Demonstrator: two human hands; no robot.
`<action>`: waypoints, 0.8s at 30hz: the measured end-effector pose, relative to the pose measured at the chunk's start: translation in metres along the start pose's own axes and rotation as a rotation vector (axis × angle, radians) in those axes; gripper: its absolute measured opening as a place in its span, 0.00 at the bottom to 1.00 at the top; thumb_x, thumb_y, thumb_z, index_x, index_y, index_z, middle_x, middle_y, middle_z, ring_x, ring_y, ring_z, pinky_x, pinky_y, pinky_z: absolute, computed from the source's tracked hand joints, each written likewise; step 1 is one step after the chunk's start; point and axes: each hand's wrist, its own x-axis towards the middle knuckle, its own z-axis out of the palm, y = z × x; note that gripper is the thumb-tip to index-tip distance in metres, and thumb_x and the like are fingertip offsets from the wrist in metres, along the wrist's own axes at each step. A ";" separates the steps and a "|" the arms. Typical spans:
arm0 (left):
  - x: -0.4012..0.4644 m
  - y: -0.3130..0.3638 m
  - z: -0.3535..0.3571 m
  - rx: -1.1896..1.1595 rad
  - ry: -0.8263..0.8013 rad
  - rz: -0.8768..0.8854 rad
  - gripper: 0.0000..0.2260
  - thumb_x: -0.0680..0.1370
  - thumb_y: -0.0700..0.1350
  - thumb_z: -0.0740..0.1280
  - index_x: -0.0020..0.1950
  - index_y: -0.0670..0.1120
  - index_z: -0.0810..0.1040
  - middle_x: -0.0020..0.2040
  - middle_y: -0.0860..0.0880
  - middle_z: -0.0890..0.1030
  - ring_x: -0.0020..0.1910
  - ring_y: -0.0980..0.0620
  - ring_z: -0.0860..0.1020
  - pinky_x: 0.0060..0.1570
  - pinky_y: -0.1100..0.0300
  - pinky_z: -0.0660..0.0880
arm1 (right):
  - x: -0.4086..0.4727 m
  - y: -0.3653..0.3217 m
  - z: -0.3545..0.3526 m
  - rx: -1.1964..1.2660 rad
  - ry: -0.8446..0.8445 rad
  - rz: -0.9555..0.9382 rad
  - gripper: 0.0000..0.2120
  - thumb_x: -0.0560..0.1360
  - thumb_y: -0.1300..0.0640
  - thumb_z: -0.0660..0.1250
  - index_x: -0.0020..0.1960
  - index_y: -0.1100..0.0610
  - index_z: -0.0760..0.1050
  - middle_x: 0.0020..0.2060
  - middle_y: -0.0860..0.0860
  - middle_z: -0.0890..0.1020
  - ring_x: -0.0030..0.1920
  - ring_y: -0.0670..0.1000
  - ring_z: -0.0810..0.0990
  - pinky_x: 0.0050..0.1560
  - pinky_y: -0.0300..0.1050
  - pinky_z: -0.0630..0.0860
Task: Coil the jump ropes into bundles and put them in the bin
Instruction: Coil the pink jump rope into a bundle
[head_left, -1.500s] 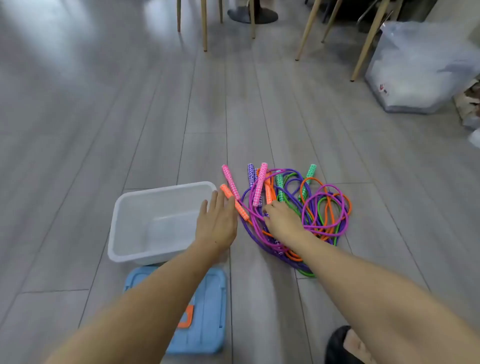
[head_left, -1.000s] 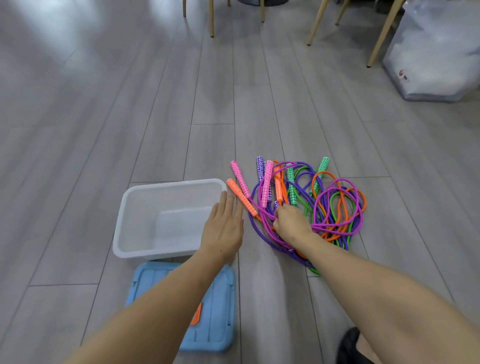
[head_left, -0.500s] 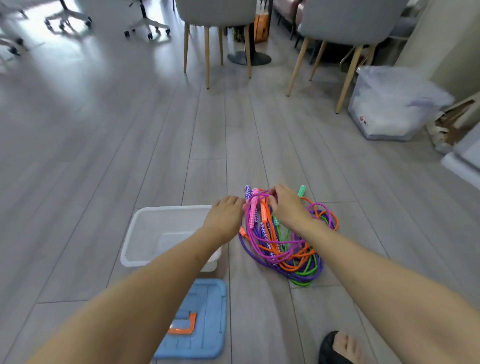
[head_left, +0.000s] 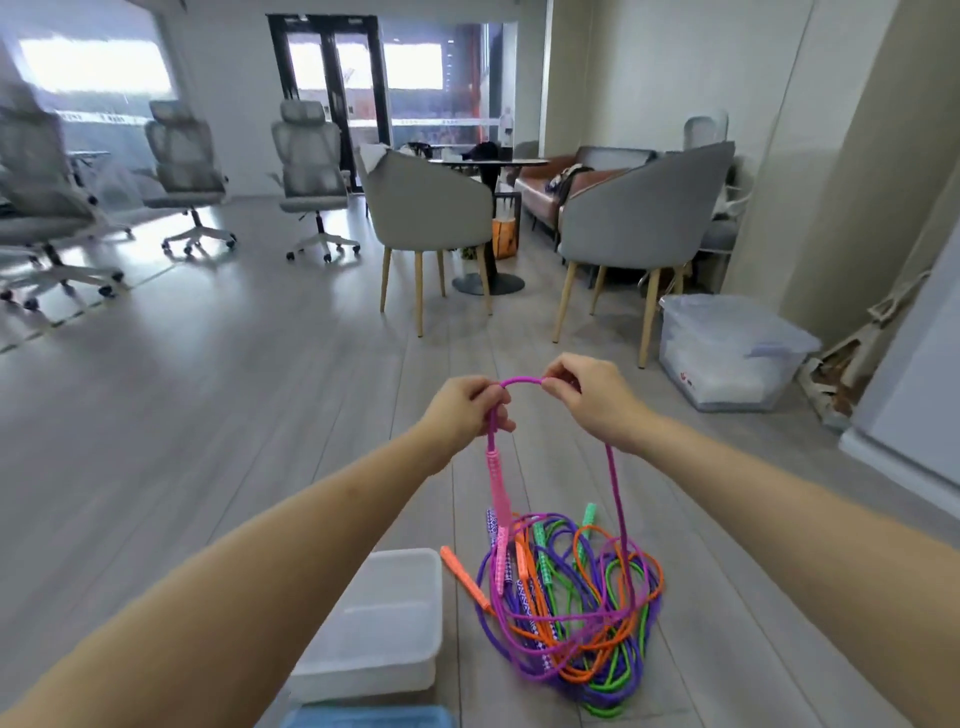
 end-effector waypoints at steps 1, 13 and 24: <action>-0.004 0.013 -0.008 -0.026 0.019 0.001 0.11 0.85 0.40 0.59 0.53 0.35 0.79 0.39 0.43 0.79 0.39 0.48 0.84 0.47 0.56 0.84 | -0.002 -0.001 -0.008 0.033 0.008 0.028 0.05 0.82 0.55 0.68 0.52 0.55 0.80 0.43 0.50 0.82 0.43 0.50 0.80 0.46 0.47 0.77; -0.037 0.020 -0.033 -0.324 0.204 -0.029 0.13 0.87 0.44 0.58 0.58 0.43 0.81 0.39 0.48 0.74 0.35 0.53 0.71 0.38 0.58 0.71 | -0.019 -0.065 0.001 0.449 0.191 0.199 0.12 0.86 0.57 0.60 0.65 0.53 0.79 0.49 0.50 0.80 0.43 0.46 0.78 0.38 0.35 0.75; -0.050 0.016 -0.037 -0.289 0.178 0.068 0.08 0.84 0.41 0.63 0.57 0.44 0.82 0.44 0.46 0.81 0.41 0.52 0.79 0.52 0.55 0.80 | -0.042 -0.080 0.041 0.715 0.196 0.266 0.05 0.81 0.58 0.69 0.56 0.51 0.79 0.47 0.52 0.83 0.44 0.49 0.81 0.40 0.39 0.77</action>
